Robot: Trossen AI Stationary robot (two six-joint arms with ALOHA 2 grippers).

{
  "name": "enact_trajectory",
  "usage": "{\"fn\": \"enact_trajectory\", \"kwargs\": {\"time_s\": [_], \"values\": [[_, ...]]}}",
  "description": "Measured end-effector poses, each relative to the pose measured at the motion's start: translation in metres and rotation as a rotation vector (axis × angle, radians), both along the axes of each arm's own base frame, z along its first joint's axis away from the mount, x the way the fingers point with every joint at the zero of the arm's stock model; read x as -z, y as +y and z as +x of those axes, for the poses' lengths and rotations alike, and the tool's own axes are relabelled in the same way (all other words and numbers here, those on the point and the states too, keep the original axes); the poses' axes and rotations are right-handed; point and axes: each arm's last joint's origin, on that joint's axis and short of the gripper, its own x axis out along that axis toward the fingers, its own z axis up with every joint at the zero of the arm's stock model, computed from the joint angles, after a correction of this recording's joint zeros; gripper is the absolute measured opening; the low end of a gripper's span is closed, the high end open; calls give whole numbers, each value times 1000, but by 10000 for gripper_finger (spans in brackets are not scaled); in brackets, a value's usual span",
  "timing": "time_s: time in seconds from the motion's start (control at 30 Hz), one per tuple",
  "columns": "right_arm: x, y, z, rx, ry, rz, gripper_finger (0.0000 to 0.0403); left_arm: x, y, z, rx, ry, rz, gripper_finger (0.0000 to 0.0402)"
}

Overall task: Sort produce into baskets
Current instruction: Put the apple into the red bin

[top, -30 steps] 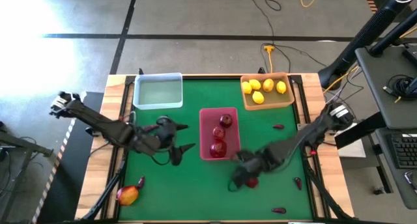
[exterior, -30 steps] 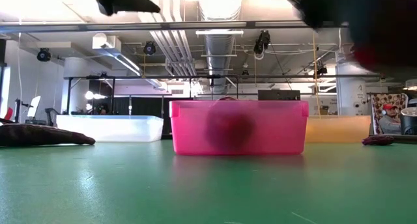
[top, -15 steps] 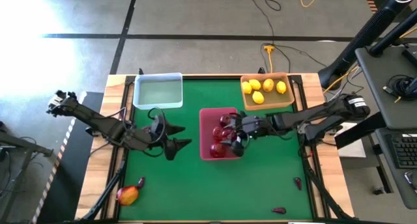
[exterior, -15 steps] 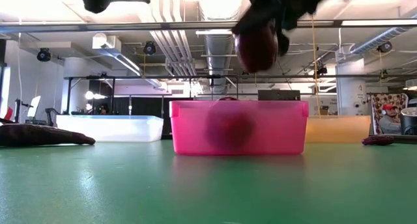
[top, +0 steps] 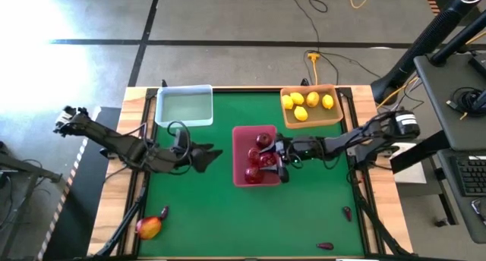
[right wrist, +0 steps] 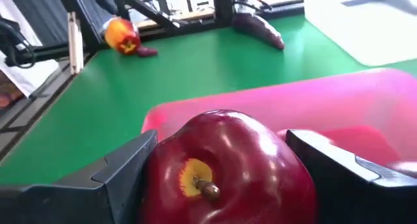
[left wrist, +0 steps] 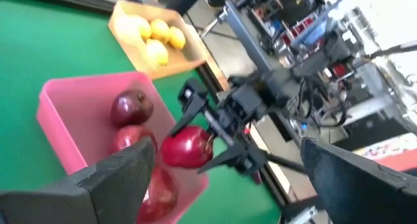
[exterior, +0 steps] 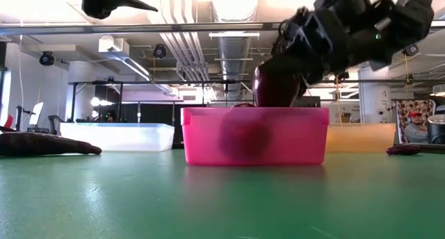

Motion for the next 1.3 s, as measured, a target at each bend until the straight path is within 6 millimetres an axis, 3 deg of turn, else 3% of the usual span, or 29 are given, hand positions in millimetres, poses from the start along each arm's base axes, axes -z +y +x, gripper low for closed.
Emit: {"fn": "enact_trajectory", "kwargs": {"time_s": [0.3, 0.53, 0.8, 1.07, 1.3], "values": [[30, 1, 10, -45, 40, 24, 315, -5, 11, -2, -47, -22, -10, 366], [34, 0, 22, -36, 52, 19, 359, -5, 12, -2, -46, -14, 11, 366], [38, -1, 21, -30, 109, 31, 366, -1, 12, -4, -10, 39, 27, 366], [32, -1, 22, -5, 117, 94, 368, 8, 10, -6, 73, 140, 16, 366], [11, -1, 17, 20, 91, 115, 368, 28, 7, -13, 179, 358, -62, 366]]}}
